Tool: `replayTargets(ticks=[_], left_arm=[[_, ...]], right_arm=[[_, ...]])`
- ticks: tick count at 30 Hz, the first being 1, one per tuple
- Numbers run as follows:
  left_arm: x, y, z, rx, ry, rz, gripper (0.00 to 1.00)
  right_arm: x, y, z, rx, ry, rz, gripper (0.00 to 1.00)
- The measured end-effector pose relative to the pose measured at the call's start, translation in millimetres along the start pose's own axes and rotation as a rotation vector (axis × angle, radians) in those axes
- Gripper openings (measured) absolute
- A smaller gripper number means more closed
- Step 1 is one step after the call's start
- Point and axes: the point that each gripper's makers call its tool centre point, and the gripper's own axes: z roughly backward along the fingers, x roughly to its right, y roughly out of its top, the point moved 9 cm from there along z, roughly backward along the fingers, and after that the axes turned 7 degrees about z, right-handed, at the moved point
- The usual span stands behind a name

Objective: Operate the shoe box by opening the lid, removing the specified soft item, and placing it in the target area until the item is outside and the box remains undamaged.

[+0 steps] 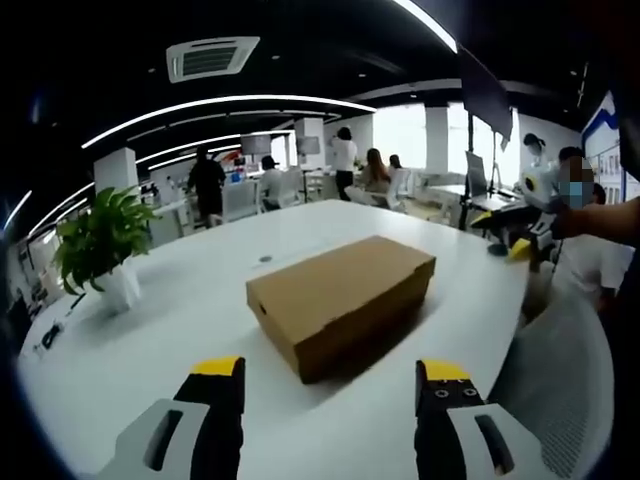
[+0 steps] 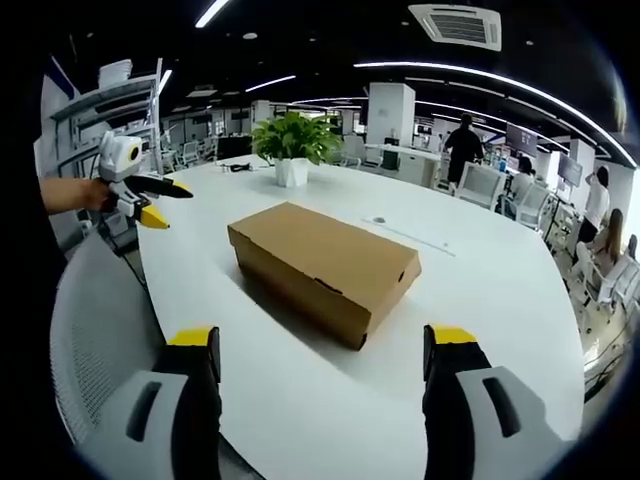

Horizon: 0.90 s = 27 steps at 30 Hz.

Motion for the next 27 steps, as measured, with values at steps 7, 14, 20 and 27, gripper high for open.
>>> replayTargets(ticks=[7,14,20,27], left_arm=[[0.4,3.2,-18.2,-0.006,-0.012,0.005,0.63],[-0.1,7.9,-38.3,-0.002,-0.02,0.004,0.56],[-13.0,0.7,-55.4,-0.015,-0.015,0.027,0.53],[-21.3,-9.7,-74.4,-0.034,0.005,0.056,0.49]], right_arm=[[9.2,-0.1,-13.2,0.003,0.009,0.009,0.72],[16.7,-5.6,-31.8,0.008,0.023,0.012,0.67],[22.6,-10.0,-47.8,-0.008,0.045,0.025,0.63],[31.0,-13.3,-66.5,-0.025,0.051,0.028,0.58]])
